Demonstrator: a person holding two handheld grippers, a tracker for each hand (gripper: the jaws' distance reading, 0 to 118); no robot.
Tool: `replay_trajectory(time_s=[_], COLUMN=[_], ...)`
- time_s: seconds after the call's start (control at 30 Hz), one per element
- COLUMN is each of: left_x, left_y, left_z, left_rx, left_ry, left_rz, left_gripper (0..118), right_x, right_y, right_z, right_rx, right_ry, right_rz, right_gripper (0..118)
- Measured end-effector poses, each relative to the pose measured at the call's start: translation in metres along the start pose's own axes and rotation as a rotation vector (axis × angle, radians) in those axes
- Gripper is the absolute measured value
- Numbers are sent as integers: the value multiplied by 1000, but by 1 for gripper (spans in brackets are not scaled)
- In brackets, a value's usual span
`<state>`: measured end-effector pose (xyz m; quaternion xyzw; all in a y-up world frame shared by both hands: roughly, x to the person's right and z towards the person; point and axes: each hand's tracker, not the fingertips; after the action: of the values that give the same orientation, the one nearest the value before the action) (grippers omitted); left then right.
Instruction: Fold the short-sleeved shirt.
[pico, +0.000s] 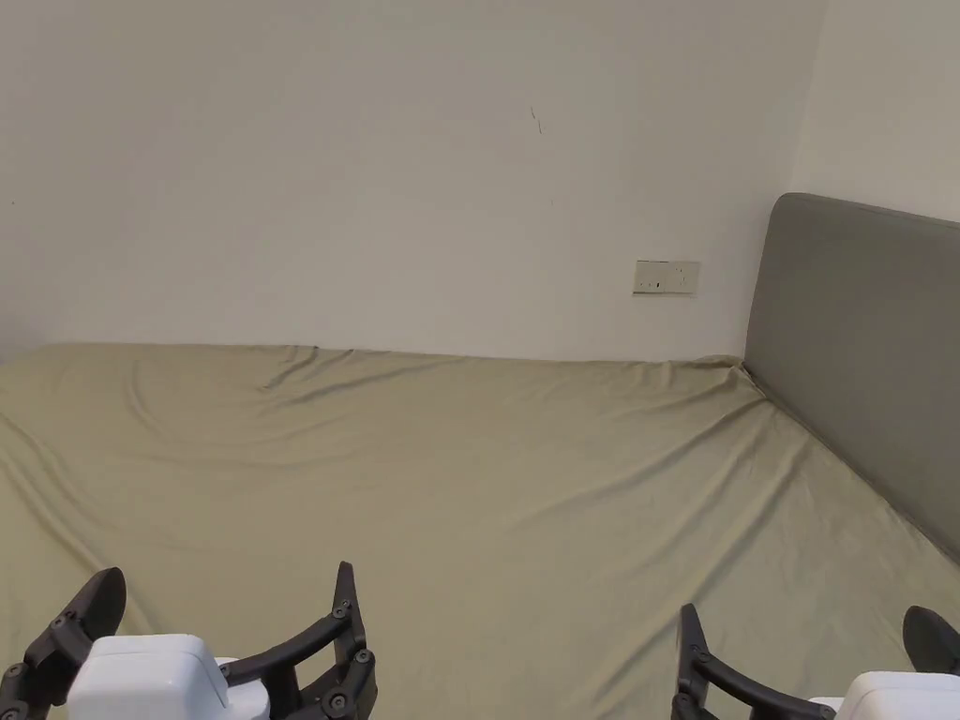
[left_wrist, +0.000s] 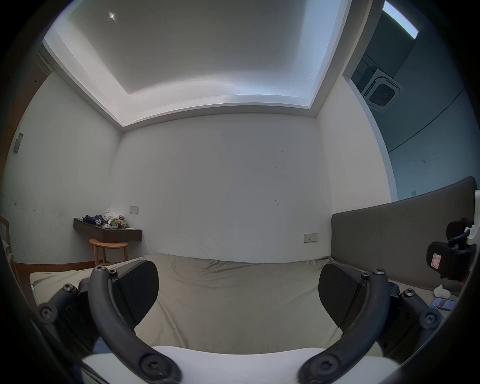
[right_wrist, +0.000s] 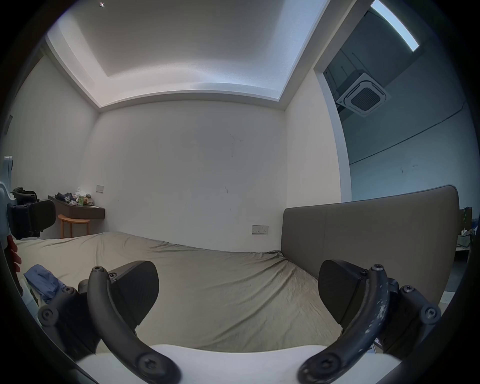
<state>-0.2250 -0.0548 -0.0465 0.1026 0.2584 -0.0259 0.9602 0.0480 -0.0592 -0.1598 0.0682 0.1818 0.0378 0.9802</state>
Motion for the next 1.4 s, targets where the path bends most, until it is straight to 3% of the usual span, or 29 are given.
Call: replay_trajectory(time_s=[0.93,1.1,1.2,1.3,1.4], left_x=[-4,-6,-7,-6,-6], left_y=[1,4,6,7,6], left_z=[0,0,1,2,1], left_rx=[-8,-17,-14,-8,-14], left_ry=[10,7,7,9,7], left_rz=[1,24,35,29,22], left_gripper=[118,118,118,118,118], right_x=[-2,8,18,22,23], right_y=[-2,-3,-4,-4,3], right_z=[-3,-12,-19,-20,-21], right_rx=[-22,-109,-200,-267,-306], right_ry=[-27,51,173,140,143], right_rz=[2,-119,-283,-424,-416], right_gripper=[118,118,118,118,118])
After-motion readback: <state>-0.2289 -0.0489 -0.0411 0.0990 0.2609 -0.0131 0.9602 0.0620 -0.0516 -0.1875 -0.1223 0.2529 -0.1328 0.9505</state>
